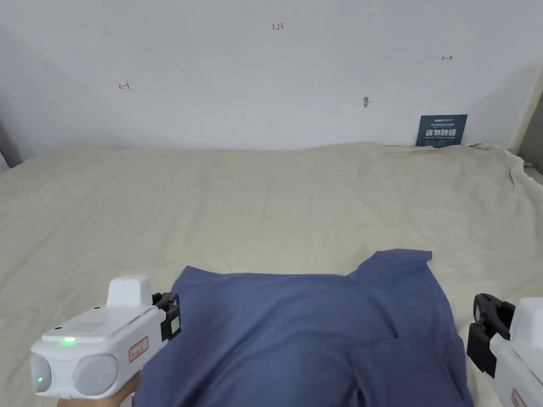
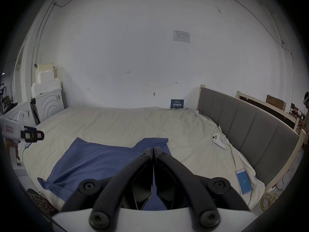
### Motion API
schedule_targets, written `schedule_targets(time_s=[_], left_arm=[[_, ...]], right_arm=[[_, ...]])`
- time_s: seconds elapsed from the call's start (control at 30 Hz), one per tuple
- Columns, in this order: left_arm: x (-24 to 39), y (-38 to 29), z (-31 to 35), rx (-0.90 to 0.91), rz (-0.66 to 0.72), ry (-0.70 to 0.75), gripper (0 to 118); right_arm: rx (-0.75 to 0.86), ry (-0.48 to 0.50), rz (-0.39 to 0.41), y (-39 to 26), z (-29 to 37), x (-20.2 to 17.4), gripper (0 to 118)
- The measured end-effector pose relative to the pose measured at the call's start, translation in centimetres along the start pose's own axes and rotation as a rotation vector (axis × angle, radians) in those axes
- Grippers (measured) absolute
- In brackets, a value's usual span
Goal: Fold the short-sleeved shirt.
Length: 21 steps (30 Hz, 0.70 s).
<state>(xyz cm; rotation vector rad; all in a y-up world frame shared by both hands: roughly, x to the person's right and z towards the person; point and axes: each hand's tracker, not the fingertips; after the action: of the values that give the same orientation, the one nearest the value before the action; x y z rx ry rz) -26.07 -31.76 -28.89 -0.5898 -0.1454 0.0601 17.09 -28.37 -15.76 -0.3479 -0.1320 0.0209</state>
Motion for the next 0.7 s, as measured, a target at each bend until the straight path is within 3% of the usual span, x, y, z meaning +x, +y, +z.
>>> schedule_targets(time_s=[0.13, 0.2, 0.27, 0.37, 0.47, 0.7], left_arm=[[-1.7, 2.0, -5.2, -0.056, 0.035, -0.004, 9], [-2.8, 3.1, -8.6, -0.111, 0.047, 0.007, 29], [-4.0, 4.1, -12.3, -0.150, 0.079, 0.020, 63], [-5.4, 5.4, -17.5, -0.215, 0.080, 0.045, 89], [-6.3, 5.9, -22.4, -0.258, 0.035, 0.090, 96], [-7.6, 5.4, -31.3, -0.387, 0.024, 0.150, 96]], right_arm=[[-0.032, -0.002, 0.001, -0.2, -2.7, 0.1, 0], [-0.055, -0.007, 0.003, -0.5, -4.5, 0.3, 0], [-0.075, -0.008, -0.003, -0.8, -6.1, 0.4, 0], [-0.106, -0.020, -0.006, -1.3, -8.5, 0.6, 0], [-0.133, -0.030, -0.012, -2.0, -10.8, 0.9, 0], [-0.184, -0.048, -0.026, -3.6, -14.5, 1.1, 0]])
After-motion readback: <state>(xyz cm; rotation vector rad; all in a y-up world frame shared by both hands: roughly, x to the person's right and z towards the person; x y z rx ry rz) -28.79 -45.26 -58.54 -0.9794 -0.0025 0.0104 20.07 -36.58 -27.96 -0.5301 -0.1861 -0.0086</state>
